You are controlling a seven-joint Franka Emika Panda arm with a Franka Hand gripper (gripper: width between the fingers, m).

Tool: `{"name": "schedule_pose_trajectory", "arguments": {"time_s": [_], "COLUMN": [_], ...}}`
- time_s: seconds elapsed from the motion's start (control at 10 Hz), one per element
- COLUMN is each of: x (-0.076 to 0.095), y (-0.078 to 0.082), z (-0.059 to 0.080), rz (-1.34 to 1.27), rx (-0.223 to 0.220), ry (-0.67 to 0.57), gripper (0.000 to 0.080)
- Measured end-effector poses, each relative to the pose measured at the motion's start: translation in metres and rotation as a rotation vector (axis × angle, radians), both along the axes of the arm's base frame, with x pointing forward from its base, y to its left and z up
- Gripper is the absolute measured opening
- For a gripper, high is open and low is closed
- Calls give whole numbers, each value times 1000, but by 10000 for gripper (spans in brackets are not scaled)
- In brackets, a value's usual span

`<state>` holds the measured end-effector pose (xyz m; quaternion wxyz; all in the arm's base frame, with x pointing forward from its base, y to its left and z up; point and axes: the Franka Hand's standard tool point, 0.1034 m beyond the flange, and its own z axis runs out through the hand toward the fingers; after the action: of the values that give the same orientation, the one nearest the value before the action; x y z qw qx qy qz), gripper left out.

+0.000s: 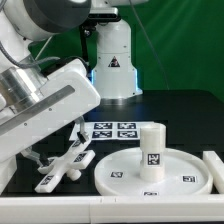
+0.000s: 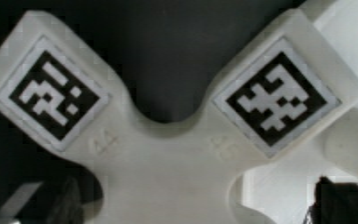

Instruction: Assemble round table

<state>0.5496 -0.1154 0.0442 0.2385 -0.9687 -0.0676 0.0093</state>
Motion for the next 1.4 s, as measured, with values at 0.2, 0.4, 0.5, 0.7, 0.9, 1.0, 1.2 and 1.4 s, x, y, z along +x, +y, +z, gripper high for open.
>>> {"name": "schedule_pose_trajectory", "arguments": {"time_s": [0.2,0.4,0.5,0.7,0.9,1.0,1.2,1.4], "x": [-2,-3,-4,-4,-4,-2,6,6], "y": [1,2,2,2,2,2,0,0], "z": [-4,-8,-8,-8,-9,-8,-9,-10], "rz": [1,0,0,0,0,2,13,7], "rx": [3,6,6,6,6,0,-32,-38], "ry": [7,13,13,13,14,7,-47,-55], "gripper": [649,649,649,649,649,649,649,649]}}
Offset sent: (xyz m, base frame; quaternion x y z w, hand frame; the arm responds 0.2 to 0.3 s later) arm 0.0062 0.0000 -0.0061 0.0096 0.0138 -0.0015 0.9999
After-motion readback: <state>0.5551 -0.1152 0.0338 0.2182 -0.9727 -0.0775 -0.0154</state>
